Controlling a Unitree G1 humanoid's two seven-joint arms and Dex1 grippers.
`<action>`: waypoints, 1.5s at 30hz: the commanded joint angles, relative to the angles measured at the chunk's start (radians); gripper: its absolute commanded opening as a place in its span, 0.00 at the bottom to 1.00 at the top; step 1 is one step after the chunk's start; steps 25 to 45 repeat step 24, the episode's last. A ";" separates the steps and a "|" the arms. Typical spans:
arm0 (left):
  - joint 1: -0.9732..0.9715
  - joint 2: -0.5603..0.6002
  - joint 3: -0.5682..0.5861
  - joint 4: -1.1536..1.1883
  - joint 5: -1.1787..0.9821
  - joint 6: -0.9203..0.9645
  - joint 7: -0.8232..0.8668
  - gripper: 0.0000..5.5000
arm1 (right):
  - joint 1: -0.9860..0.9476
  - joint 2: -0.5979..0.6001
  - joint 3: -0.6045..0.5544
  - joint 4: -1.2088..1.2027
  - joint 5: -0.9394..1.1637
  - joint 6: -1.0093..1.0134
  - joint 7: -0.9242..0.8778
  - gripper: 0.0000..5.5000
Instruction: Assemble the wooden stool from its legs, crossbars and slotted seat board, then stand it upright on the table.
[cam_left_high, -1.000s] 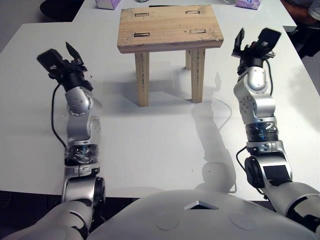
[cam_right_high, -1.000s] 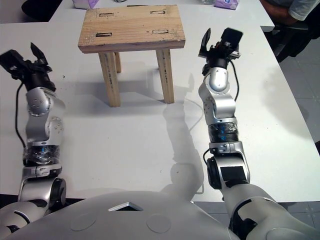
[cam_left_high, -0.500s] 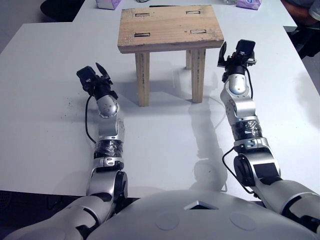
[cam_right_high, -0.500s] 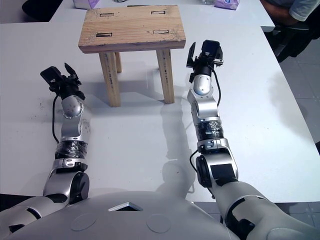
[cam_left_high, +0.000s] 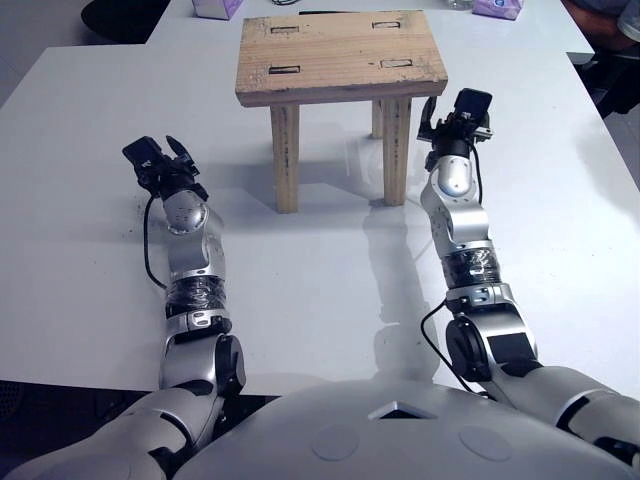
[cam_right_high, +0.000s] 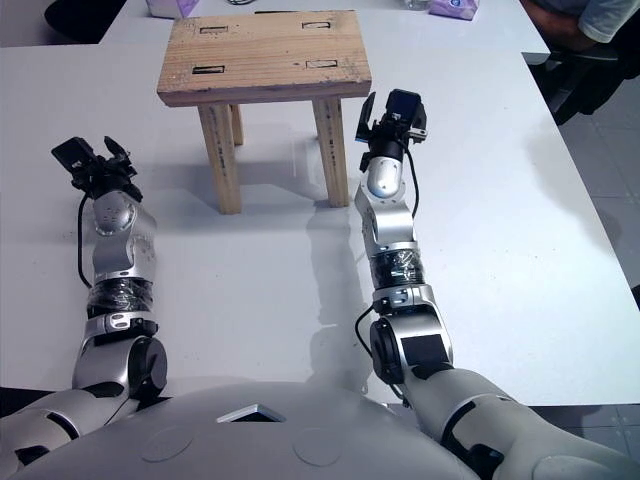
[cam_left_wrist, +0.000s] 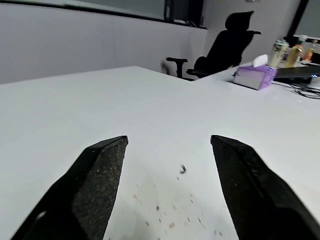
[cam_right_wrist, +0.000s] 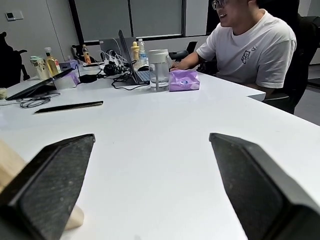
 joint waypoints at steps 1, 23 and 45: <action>-0.046 0.027 0.024 -0.011 0.001 0.071 0.009 0.56 | -0.011 0.020 0.016 -0.033 -0.064 0.042 -0.048 0.77; -0.077 -0.122 -0.116 -0.111 0.067 0.068 -0.045 0.56 | -0.147 -0.095 -0.077 0.205 -0.041 -0.062 0.100 0.77; -0.064 -0.122 -0.114 -0.123 0.065 0.067 -0.051 0.56 | -0.144 -0.097 -0.075 0.198 -0.039 -0.065 0.113 0.77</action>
